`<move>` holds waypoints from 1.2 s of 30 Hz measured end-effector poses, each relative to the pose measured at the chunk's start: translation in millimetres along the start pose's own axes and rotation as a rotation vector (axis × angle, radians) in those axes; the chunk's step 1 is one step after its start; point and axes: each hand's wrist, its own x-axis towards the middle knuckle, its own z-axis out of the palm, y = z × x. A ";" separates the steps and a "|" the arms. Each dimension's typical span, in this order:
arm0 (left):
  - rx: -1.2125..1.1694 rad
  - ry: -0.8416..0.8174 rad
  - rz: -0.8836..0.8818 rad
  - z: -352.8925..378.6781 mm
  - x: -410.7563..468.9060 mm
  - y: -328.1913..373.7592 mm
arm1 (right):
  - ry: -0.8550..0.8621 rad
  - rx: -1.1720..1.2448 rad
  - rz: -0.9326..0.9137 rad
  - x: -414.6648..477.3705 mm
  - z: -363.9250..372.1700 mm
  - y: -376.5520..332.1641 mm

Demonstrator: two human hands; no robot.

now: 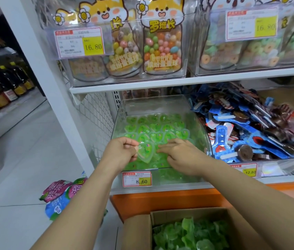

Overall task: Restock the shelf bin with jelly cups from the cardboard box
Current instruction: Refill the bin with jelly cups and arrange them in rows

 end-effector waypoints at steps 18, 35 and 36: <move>0.095 -0.068 -0.031 19.4 4.1 -0.9 | 0.079 0.054 0.047 -27.6 -10.0 11.2; 0.387 -0.202 -0.110 36.6 14.7 -1.8 | 0.073 0.031 0.062 -43.9 1.4 10.5; 0.406 -0.201 -0.105 37.6 15.0 -2.1 | 0.069 0.034 0.059 -44.6 1.6 10.6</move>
